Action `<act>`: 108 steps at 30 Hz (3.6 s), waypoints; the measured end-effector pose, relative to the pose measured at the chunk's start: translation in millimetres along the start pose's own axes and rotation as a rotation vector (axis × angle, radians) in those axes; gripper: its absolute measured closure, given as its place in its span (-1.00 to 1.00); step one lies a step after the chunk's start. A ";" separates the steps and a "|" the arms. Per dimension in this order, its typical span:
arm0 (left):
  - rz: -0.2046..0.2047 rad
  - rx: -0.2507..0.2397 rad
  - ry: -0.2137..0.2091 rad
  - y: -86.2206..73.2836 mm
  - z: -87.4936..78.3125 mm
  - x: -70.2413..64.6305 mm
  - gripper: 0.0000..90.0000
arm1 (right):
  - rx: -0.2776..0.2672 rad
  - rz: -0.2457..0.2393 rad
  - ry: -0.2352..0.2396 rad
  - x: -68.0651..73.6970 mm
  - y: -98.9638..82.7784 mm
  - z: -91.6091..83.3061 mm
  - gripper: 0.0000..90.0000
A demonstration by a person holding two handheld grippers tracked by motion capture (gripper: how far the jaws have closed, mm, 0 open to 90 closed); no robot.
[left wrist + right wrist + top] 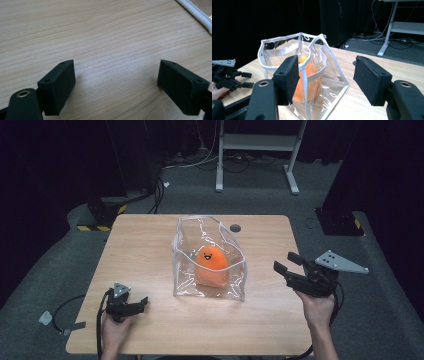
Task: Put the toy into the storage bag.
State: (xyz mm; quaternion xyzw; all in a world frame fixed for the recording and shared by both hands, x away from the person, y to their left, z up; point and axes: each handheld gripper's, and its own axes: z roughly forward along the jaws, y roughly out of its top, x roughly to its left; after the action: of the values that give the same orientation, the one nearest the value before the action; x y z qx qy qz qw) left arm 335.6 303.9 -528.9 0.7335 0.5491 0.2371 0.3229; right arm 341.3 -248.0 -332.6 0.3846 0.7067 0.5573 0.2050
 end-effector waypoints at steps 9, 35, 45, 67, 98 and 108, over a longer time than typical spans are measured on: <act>0.000 0.000 0.000 0.0 0.0 0.0 -0.67 | 0.006 0.012 -0.010 -2.7 -12.8 -4.9 -0.19; -0.002 0.000 0.000 0.0 0.0 -0.2 -0.67 | 0.008 0.062 -0.023 -2.3 -53.6 -5.9 -0.20; -0.002 0.000 0.000 -0.1 0.0 -0.2 -0.67 | 0.022 0.075 -0.017 -1.6 -65.6 -1.8 -0.20; -0.002 0.000 0.000 -0.1 0.0 -0.2 -0.67 | 0.099 0.087 -0.002 6.7 -95.4 20.8 -0.20; -0.003 0.000 -0.001 -0.2 -0.1 -0.3 -0.67 | 0.141 0.100 -0.022 10.2 -125.0 49.0 -0.14; -0.001 0.000 0.000 -0.1 -0.1 -0.2 -0.67 | 0.178 0.119 -0.058 4.1 -131.4 58.8 -0.12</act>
State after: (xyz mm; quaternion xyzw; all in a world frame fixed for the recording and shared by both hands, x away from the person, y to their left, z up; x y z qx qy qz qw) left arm 335.3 303.7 -529.0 0.7331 0.5495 0.2368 0.3233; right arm 339.7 -218.7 -473.6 0.4584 0.7231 0.4922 0.1572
